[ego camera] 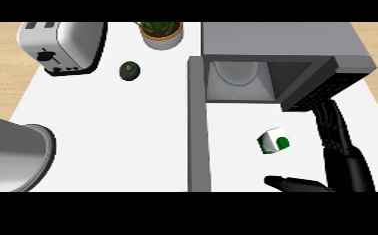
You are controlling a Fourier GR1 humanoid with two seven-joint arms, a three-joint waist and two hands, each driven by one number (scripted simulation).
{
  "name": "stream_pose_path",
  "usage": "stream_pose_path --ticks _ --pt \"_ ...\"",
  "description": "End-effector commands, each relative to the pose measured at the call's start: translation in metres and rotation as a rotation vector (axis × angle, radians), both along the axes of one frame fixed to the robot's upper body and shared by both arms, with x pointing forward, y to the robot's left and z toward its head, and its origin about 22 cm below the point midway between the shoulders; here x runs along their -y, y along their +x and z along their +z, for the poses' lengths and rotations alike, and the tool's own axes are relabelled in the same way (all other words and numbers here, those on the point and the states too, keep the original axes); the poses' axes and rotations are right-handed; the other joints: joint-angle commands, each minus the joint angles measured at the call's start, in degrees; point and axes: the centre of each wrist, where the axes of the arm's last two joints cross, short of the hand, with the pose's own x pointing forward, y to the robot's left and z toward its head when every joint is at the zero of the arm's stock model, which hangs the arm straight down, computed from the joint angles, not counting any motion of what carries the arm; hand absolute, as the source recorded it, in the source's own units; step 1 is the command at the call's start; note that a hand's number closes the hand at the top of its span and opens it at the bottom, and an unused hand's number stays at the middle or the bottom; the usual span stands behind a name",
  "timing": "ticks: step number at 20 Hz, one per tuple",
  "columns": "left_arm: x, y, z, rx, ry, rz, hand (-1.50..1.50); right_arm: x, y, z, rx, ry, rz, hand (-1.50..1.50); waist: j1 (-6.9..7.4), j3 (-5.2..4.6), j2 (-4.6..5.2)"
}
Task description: Pick up the milk, place it into the microwave and close the microwave
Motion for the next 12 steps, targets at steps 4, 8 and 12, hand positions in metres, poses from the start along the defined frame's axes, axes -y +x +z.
stream_pose_path --ticks 4,8,12 --pt "-0.005 -0.021 0.003 0.047 -0.03 -0.042 -1.5 0.028 0.0 -0.064 -0.079 -0.026 -0.085 -1.5 0.1 0.03 0.03" --pt "-0.003 -0.029 0.011 0.034 -0.029 -0.035 -1.5 0.035 -0.003 -0.084 -0.115 -0.028 -0.104 -1.5 -0.08 0.02 0.03" --pt "-0.016 -0.045 0.01 0.032 -0.032 -0.048 -1.5 0.052 0.011 -0.115 -0.142 -0.055 -0.128 -1.5 0.69 0.05 0.0"
